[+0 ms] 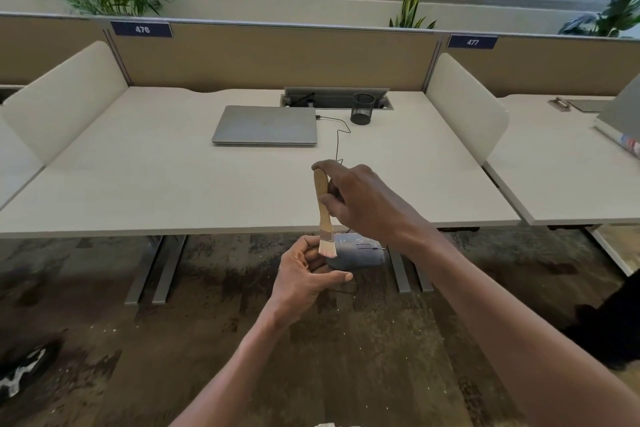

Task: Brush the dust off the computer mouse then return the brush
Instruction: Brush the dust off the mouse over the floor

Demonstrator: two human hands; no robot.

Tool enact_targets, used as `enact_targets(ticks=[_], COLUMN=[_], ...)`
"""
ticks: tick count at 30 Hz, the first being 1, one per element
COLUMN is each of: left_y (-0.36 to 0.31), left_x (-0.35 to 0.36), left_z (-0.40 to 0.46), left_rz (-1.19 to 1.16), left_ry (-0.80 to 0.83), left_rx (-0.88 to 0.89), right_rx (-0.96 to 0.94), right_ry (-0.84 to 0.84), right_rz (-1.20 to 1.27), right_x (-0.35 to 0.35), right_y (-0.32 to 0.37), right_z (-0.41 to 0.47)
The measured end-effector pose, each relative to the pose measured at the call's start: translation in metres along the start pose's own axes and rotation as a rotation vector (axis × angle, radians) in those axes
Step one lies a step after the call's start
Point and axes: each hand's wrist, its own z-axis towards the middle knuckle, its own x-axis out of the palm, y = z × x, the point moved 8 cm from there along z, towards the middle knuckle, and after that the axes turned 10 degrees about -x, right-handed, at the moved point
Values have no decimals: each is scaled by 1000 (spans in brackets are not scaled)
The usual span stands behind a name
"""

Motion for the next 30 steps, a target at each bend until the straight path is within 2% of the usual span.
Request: enact_targets(ticks=[4,6,13,20,26,30], left_y=[2,3,1,2,2,1], left_x=[-2,-4,-6,-7,-11,-11], left_z=[-2,-1,3,4,9,11], left_rz=[-48,-52,-39,-47,28,23], left_ry=[14,13,14,27,-12,0], left_rx=[-15,-21,-3,8,8,10], right_rx=[12,9,17,74,-38,-40], right_ry=[-68,-94,-24,-89,50,33], right_rz=[-64,-15,42,-11,76,3], right_x=[-9,-11,1,-10,12,12], right_y=[-3,-1,0,-14,8,7], right_z=[4,4,10,14,13,16])
